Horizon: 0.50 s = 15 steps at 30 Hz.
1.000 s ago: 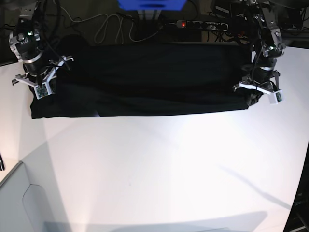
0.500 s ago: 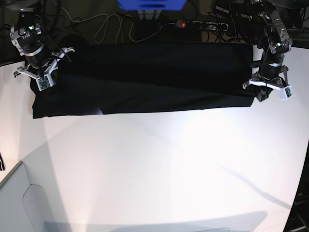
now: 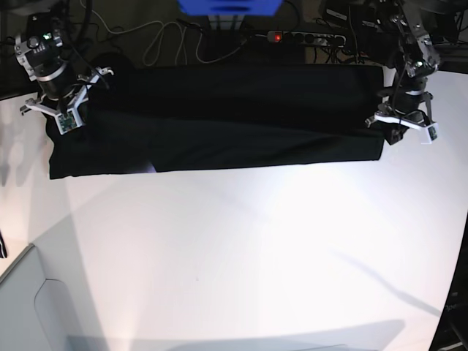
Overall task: Fold the T-shirt properly
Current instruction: 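Adjust the grip on the folded strip's end with the left gripper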
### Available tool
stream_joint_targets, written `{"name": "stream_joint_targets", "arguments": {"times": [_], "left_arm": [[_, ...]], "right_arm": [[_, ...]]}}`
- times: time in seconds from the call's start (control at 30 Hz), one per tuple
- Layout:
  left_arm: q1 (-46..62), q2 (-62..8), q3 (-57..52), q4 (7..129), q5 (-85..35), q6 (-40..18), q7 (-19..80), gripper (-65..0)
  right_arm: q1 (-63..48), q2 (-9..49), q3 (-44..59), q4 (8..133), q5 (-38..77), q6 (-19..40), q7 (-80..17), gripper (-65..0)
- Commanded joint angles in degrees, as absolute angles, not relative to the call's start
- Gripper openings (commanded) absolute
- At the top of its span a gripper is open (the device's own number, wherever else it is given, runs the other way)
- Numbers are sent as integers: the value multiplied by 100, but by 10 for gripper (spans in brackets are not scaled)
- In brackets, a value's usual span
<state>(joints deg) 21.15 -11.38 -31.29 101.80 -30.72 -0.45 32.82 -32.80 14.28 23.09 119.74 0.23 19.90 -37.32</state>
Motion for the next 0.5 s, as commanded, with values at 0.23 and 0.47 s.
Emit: {"name": "stream_joint_targets", "arguments": {"times": [0.23,0.47], "left_arm": [[2123,-1077,-3081,10009,-3099,-48,3143,-650],[2123,-1077,-3002,9868,-3099,-48,3143,-650]], "right_arm": [[-3363,1464,2334,11960,31,2035,-3644,-649],[-3354,1499,2308,11925,31,2035,-3697,-602]]}}
